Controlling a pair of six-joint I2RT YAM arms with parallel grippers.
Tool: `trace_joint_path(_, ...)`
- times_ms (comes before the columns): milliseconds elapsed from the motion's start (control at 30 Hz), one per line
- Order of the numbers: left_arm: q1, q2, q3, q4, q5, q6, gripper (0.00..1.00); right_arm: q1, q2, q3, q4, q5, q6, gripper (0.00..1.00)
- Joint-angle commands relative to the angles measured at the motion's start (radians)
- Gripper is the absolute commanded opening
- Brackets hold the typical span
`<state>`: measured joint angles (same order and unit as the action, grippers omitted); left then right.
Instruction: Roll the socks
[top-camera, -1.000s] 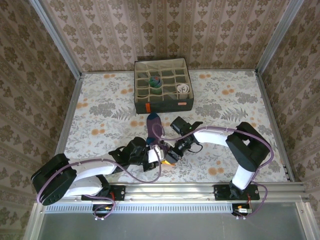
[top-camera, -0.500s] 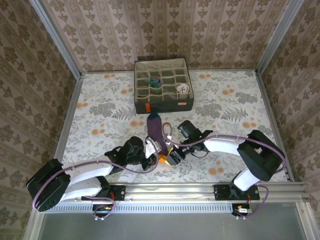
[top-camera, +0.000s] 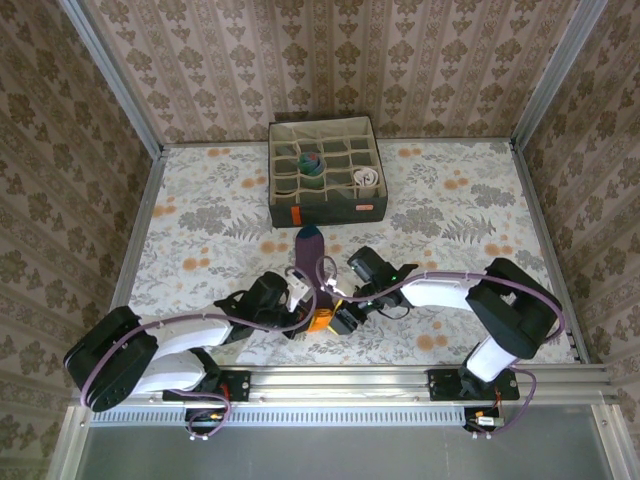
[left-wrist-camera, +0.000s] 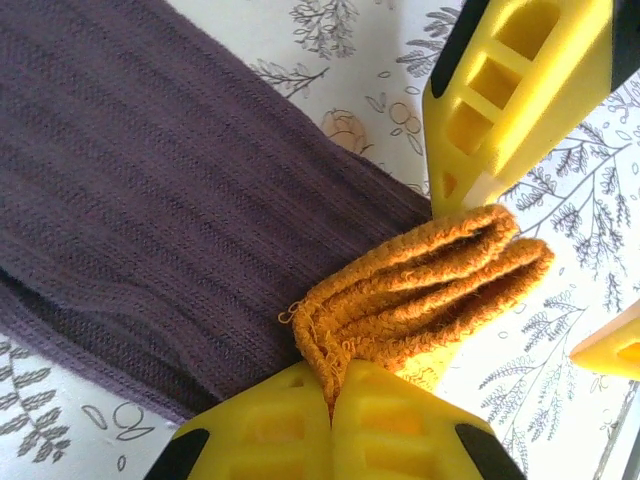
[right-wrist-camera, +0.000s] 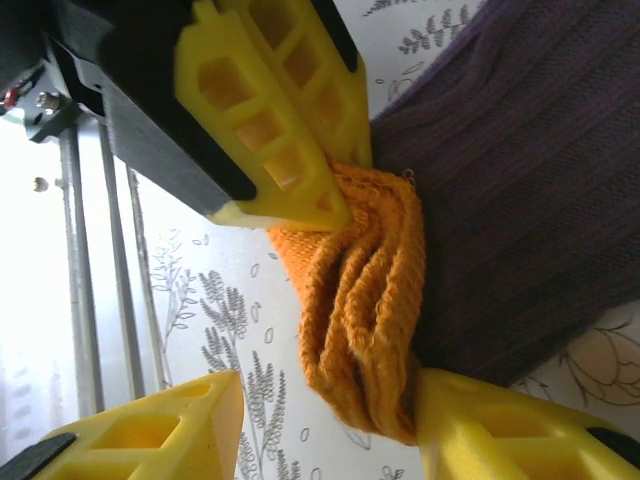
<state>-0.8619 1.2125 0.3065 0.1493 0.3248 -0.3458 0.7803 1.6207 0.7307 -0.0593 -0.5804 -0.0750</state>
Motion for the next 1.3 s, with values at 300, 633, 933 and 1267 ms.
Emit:
trace_joint_path(300,0.008,0.040,0.025,-0.089,-0.022,0.003,0.00,0.009,0.076,0.133,-0.104,0.094,0.078,0.41)
trace_joint_path(633,0.008,0.034,0.155,-0.255,-0.061,0.158,0.08,0.009,0.148,0.220,-0.315,0.225,0.212,0.09)
trace_joint_path(933,-0.011,-0.145,0.128,-0.211,-0.126,0.293,0.27,0.011,0.183,0.229,-0.348,0.235,0.214,0.08)
trace_joint_path(1267,-0.123,-0.415,0.162,-0.292,-0.118,0.713,0.37,0.011,0.271,0.318,-0.437,0.218,0.175,0.08)
